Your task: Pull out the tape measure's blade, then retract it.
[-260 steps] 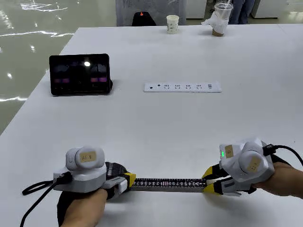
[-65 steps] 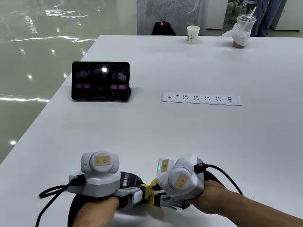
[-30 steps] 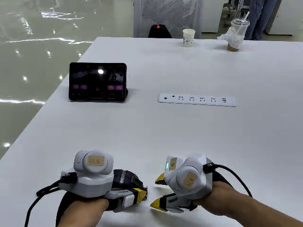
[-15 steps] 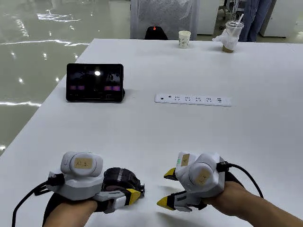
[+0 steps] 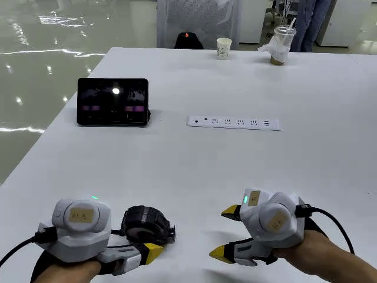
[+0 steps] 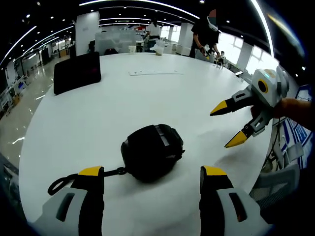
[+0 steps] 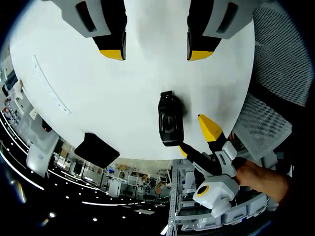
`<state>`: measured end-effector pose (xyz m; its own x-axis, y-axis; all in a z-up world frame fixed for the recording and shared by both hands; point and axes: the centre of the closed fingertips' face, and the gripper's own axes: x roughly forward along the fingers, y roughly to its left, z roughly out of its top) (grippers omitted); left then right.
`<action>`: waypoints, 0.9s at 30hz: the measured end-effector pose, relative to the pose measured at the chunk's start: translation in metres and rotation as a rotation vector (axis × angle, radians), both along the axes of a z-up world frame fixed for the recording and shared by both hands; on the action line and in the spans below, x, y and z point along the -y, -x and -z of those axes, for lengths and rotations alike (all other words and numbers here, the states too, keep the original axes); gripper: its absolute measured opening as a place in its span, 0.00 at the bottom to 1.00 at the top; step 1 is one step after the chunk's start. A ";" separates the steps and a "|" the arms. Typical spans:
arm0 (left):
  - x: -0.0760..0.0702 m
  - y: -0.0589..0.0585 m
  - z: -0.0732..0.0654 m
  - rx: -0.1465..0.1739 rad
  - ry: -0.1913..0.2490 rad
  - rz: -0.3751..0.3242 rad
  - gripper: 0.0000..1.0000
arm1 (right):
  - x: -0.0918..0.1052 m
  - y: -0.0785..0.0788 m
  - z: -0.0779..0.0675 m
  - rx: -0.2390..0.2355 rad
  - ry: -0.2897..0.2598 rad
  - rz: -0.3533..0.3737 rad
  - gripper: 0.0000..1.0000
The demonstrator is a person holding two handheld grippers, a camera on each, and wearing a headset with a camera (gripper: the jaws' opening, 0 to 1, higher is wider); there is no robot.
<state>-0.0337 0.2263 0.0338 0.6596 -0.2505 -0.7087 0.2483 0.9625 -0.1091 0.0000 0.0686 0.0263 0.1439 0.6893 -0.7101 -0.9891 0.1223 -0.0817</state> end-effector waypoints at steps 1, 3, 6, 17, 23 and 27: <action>0.000 0.000 -0.001 0.007 0.003 0.006 0.76 | 0.002 0.000 -0.001 0.000 -0.002 0.008 0.48; 0.000 0.001 -0.003 0.022 0.009 0.016 0.77 | 0.008 0.000 -0.003 -0.001 -0.009 0.029 0.49; 0.001 0.002 -0.008 0.041 0.022 0.028 0.79 | 0.015 0.001 -0.007 -0.001 -0.019 0.054 0.52; 0.003 0.008 -0.020 0.108 0.045 0.073 0.85 | 0.039 0.011 -0.015 0.003 -0.062 0.135 0.59; 0.001 0.015 -0.022 0.120 0.026 0.095 0.88 | 0.050 0.014 -0.021 -0.001 -0.124 0.212 0.65; 0.004 0.018 -0.025 0.137 0.020 0.122 0.90 | 0.055 0.015 -0.025 -0.012 -0.155 0.247 0.70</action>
